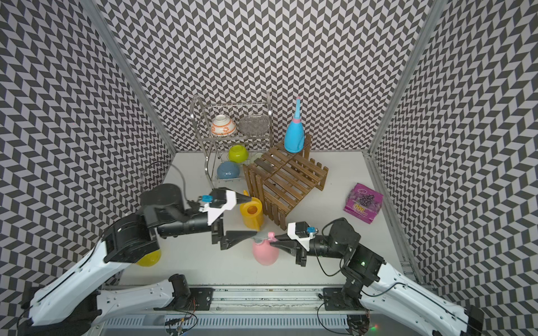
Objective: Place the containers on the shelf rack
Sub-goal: 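Pick up a container from the center of the board, then place the container on the shelf.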
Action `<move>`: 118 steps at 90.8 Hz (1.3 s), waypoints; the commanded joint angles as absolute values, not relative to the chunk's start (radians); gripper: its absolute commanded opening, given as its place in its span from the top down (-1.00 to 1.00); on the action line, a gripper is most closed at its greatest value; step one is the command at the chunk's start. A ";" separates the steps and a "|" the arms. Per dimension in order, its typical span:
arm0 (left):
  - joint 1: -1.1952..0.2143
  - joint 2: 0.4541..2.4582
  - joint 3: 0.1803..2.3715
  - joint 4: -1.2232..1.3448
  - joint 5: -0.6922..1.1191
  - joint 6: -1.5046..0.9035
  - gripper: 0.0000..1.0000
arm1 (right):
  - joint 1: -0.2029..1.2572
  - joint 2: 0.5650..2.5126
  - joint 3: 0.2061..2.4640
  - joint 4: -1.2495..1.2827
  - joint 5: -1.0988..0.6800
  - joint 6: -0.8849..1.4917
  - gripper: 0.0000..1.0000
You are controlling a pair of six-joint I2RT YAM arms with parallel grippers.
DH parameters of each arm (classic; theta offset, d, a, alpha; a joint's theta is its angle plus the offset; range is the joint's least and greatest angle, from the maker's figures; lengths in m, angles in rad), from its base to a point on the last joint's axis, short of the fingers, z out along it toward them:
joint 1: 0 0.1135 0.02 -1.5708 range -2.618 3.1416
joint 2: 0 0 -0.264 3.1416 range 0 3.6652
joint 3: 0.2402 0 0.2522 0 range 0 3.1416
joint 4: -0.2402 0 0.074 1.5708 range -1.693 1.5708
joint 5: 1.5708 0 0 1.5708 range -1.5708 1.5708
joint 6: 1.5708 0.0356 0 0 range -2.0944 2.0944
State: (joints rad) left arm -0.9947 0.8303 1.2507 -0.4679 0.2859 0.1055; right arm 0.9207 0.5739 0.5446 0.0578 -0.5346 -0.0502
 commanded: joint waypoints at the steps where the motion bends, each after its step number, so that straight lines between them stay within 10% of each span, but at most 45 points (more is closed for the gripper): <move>1: -0.997 0.675 1.070 -0.038 0.067 -0.175 -0.96 | 0.922 0.473 0.504 0.207 -0.426 0.021 1.00; 35: -0.997 0.328 0.578 -0.060 -0.353 -0.593 -0.95 | 0.922 0.355 0.507 0.238 -0.175 0.108 1.00; 94: -0.997 0.213 0.337 -0.120 -0.384 -0.903 -0.87 | 0.895 0.640 0.777 0.292 0.027 0.007 1.00; 118: -0.997 0.190 0.338 -0.182 -0.376 -0.945 -0.86 | 0.666 0.828 0.936 0.305 -0.144 0.084 1.00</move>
